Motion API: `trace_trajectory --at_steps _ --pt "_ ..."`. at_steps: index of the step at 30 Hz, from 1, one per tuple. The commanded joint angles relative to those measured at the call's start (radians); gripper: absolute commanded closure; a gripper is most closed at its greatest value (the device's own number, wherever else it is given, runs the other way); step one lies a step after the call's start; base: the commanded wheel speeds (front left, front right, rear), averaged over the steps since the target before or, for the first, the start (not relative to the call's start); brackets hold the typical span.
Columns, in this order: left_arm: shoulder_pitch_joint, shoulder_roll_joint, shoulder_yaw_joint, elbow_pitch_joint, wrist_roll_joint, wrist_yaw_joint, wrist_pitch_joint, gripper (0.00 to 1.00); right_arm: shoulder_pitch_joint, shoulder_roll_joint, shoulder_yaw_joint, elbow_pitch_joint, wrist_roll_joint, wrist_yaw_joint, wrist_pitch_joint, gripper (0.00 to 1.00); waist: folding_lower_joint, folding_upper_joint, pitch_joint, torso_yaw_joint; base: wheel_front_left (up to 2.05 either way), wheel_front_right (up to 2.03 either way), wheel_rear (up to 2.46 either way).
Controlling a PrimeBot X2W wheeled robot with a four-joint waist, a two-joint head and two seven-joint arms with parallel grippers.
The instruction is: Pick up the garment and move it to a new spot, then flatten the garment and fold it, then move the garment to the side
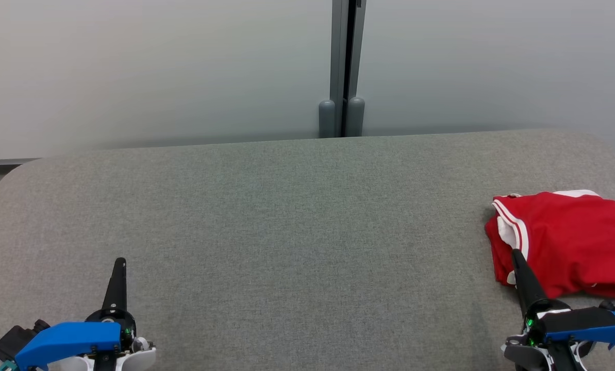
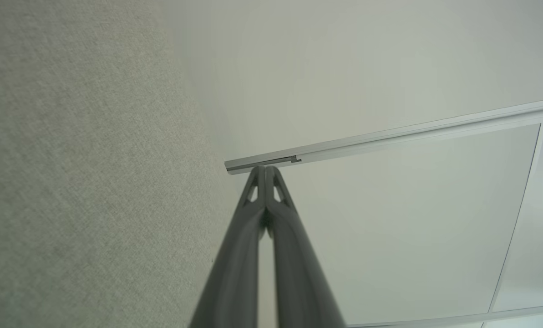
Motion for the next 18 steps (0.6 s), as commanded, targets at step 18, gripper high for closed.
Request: trace_trajectory --at_steps 18 --pt "-0.038 -0.006 0.015 -0.02 -0.136 0.001 0.04 1.0 -0.014 -0.009 -0.018 -0.033 0.148 0.0 0.039 1.0 -0.0001 0.0 0.001 0.007 0.0 0.0 0.0"
